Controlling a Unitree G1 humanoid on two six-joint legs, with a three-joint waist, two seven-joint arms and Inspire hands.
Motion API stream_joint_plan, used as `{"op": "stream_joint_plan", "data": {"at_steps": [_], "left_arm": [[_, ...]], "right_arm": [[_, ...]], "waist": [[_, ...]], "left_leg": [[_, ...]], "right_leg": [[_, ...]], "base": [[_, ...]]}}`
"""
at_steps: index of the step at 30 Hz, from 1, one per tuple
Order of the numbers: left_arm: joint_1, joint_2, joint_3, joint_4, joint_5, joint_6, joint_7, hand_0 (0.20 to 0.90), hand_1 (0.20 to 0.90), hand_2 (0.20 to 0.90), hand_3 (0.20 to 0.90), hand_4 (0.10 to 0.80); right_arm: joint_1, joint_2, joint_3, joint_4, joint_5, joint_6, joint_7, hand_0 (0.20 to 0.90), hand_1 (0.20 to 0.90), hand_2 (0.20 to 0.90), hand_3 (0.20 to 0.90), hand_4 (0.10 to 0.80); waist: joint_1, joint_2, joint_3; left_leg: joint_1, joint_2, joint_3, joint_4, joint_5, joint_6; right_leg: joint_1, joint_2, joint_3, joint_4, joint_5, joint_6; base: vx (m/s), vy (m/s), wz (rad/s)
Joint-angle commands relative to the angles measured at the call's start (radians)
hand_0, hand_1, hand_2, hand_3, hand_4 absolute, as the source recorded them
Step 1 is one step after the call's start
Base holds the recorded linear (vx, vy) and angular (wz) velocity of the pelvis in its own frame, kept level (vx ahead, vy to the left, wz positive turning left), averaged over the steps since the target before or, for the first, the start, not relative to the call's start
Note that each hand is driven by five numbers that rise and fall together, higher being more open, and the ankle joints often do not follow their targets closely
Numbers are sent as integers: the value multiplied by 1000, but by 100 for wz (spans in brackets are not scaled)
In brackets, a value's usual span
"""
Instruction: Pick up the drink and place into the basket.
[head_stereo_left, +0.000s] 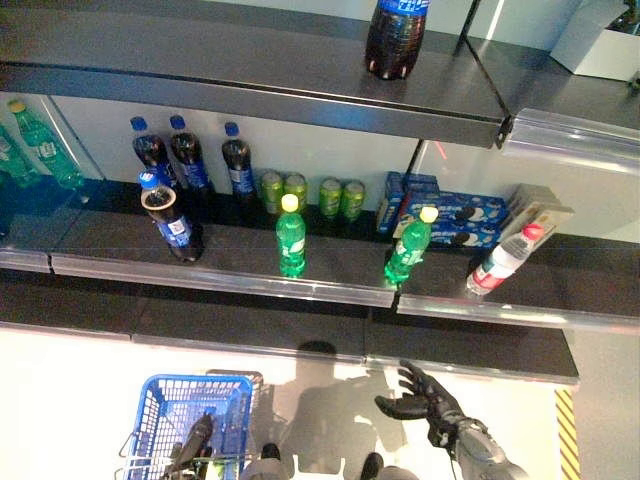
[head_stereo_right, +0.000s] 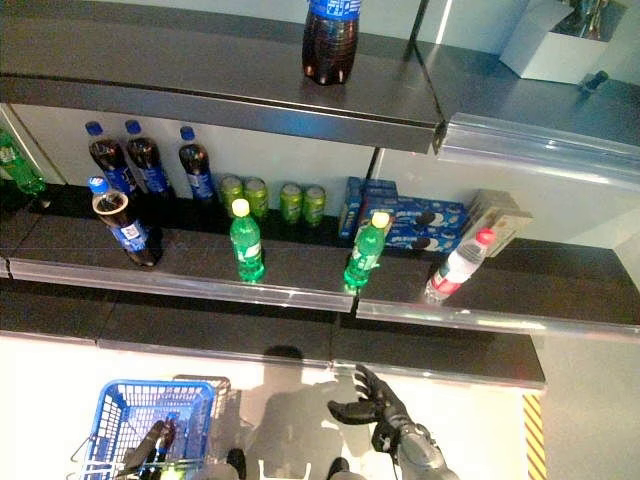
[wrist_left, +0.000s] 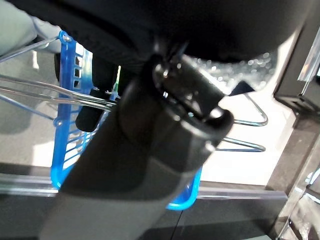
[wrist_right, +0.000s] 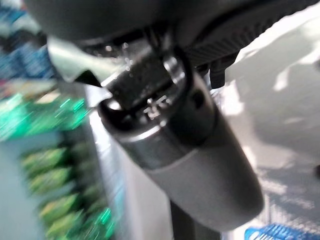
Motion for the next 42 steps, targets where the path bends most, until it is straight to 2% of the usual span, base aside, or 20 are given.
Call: {"op": "stream_joint_plan", "data": {"at_steps": [1, 5, 9, 12, 15, 20, 22, 26, 31, 36, 37, 42], "left_arm": [[-4, 50, -57, -135, 69, -68, -18, 300, 300, 300, 200, 100], [-7, 46, -63, -128, 71, -60, -3, 300, 300, 300, 200, 100], [-16, 20, -61, -106, 85, -67, -22, 300, 300, 300, 200, 100], [-14, 7, -58, -90, 85, -76, -51, 300, 300, 300, 200, 100], [-21, 1, -63, -75, 90, -80, -68, 300, 300, 300, 200, 100], [-44, 2, -97, -55, 84, -85, -67, 300, 300, 300, 200, 100], [-45, -1, -106, -46, 81, -88, -66, 300, 300, 300, 200, 100], [-36, -12, -116, -45, 86, -92, -65, 300, 300, 300, 200, 100], [-62, 1, -161, -74, 55, -102, -88, 300, 300, 300, 200, 100], [-115, 18, -193, -113, 21, -109, -89, 300, 300, 300, 200, 100], [-130, 20, -206, -137, 18, -113, -101, 300, 300, 300, 200, 100], [-150, 17, -233, -176, -3, -128, -124, 300, 300, 300, 200, 100]], "right_arm": [[-64, -96, 5, -146, -68, -140, -5, 900, 900, 900, 900, 800], [-125, -161, -47, -306, -104, -227, -62, 900, 900, 900, 900, 800], [-186, -202, -142, -400, -78, -283, -233, 900, 900, 900, 900, 800], [-205, -209, -195, -438, -56, -306, -301, 900, 900, 900, 900, 800], [-226, -208, -217, -447, -45, -295, -361, 900, 900, 900, 900, 800], [-318, -196, -205, -422, -31, -323, -482, 900, 900, 900, 900, 800], [-348, -186, -195, -414, -48, -308, -522, 900, 900, 900, 900, 800], [-360, -175, -190, -408, -60, -277, -567, 900, 900, 900, 900, 800], [-470, -165, -169, -370, -57, -274, -633, 900, 900, 900, 900, 800], [-587, -162, -143, -343, -78, -258, -705, 900, 900, 900, 900, 800], [-641, -163, -143, -323, -75, -255, -754, 900, 900, 900, 900, 800], [-730, -162, -151, -297, -60, -243, -808, 900, 900, 900, 900, 800]], "waist": [[-9, 50, -57], [-13, 46, -54], [-17, 47, -57], [-16, 51, -55], [-11, 56, -46], [4, 69, 0], [8, 77, 19], [10, 87, 35], [17, 108, 140], [22, 118, 217], [26, 123, 252], [29, 137, 306]], "left_leg": [[0, 99, 14, 11, 35, -79], [14, 99, 26, 7, 22, -71], [20, 102, 36, 12, 5, -66], [14, 102, 36, 36, -9, -63], [-8, 106, 33, 78, -19, -63], [-69, 116, 10, 204, -54, -65], [-94, 115, -3, 249, -63, -66], [-116, 108, -14, 270, -61, -66], [-214, 83, -47, 329, -53, -63], [-290, 80, -62, 362, -29, -63], [-319, 82, -66, 374, -12, -63], [-368, 80, -78, 392, 22, -62]], "right_leg": [[-3, -35, -3, -9, 38, 43], [-5, -40, 3, -7, 37, 51], [-7, -40, 6, -6, 29, 52], [-12, -39, 3, 7, 19, 48], [-26, -40, -7, 43, 3, 39], [-67, -44, -34, 150, -43, 8], [-83, -46, -34, 183, -55, -5], [-98, -52, -34, 201, -58, -13], [-185, -66, -18, 264, -68, -24], [-256, -67, -8, 299, -65, -32], [-284, -63, -4, 313, -65, -37], [-333, -58, 11, 337, -65, -44]], "base": [[-39, 39, -1], [-30, 22, -1], [-19, 8, -1], [0, 0, 0], [-18, 1, -3], [-18, -1, 3], [47, 23, 2], [54, 37, 5], [-92, 40, 6], [-142, 6, -3], [-89, -11, -3], [-38, 2, -6]]}}
